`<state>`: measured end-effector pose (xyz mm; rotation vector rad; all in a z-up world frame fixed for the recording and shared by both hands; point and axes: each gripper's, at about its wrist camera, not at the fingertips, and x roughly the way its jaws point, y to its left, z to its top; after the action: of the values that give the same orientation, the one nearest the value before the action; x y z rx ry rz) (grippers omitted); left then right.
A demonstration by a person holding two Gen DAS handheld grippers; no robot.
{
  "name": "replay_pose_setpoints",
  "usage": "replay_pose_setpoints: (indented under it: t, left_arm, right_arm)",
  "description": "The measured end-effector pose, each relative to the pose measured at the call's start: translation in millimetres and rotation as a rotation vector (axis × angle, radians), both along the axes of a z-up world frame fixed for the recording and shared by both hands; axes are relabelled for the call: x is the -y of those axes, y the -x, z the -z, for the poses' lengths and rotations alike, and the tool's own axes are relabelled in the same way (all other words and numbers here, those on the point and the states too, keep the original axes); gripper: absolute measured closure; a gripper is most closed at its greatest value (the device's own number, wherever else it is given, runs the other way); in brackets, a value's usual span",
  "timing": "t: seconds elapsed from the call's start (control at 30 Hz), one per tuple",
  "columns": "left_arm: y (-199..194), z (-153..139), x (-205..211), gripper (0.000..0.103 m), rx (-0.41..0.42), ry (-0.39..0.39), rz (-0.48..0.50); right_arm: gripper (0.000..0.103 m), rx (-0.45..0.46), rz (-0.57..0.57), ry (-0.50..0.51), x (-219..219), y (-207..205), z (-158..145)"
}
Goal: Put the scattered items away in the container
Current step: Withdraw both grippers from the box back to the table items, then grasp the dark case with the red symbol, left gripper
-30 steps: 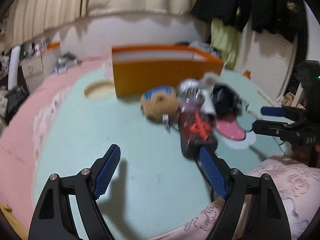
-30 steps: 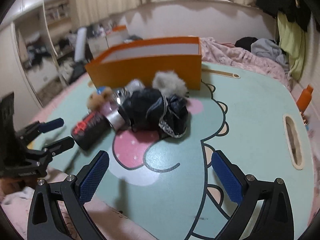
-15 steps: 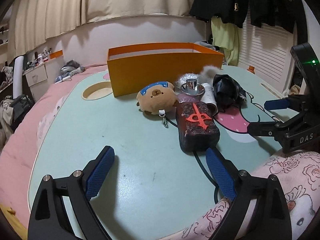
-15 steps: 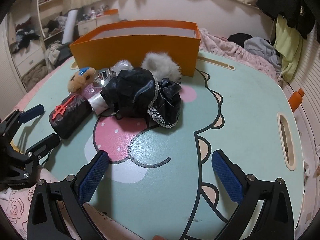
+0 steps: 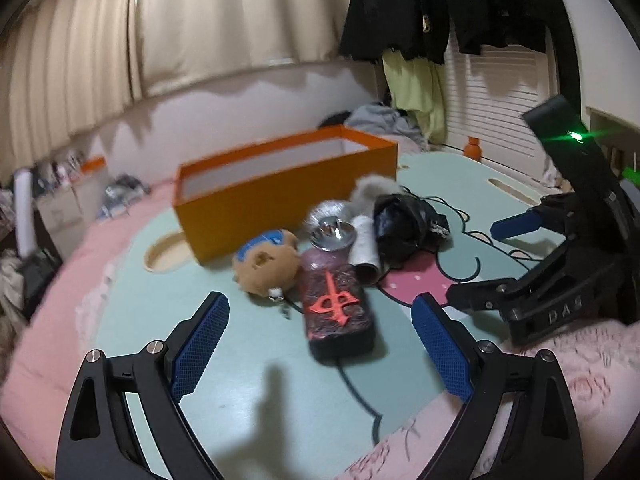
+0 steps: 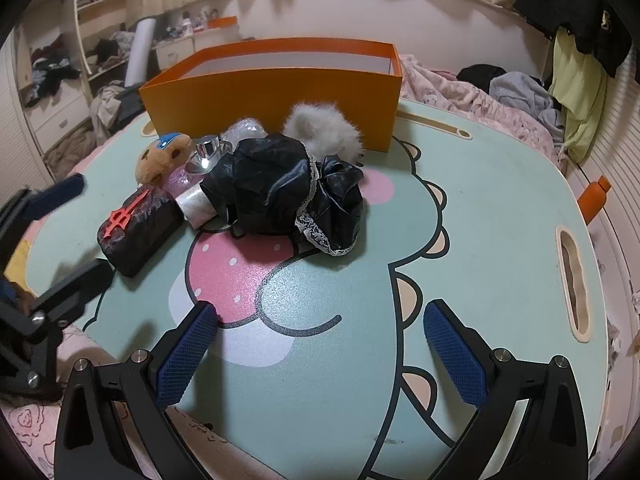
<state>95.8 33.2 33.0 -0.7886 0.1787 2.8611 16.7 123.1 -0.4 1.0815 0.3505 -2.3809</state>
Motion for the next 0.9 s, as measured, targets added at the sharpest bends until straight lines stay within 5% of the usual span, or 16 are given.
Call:
replay_pose_setpoints:
  t: [0.07, 0.13, 0.27, 0.4, 0.63, 0.9]
  left_arm:
    - [6, 4, 2, 0.014, 0.034, -0.029, 0.009]
    - [7, 8, 3, 0.038, 0.045, -0.044, 0.006]
    - [10, 18, -5, 0.062, 0.078, -0.038, 0.047]
    - [2, 17, -8, 0.062, 0.043, -0.044, 0.063]
    - [-16, -2, 24, 0.062, -0.093, -0.138, 0.001]
    - [-32, -48, 66, 0.062, -0.293, -0.150, -0.130]
  right_arm:
    - [0.000, -0.003, -0.003, 0.005, -1, 0, 0]
    - [0.000, -0.005, -0.002, 0.006, -1, -1, 0]
    - [0.000, -0.006, -0.002, 0.007, -1, -2, -1]
    - [0.000, -0.003, 0.000, 0.036, -3, -2, -3]
    - [0.000, 0.013, -0.005, 0.234, -22, 1, -18]
    - [0.001, 0.018, -0.021, 0.237, -5, 18, -29]
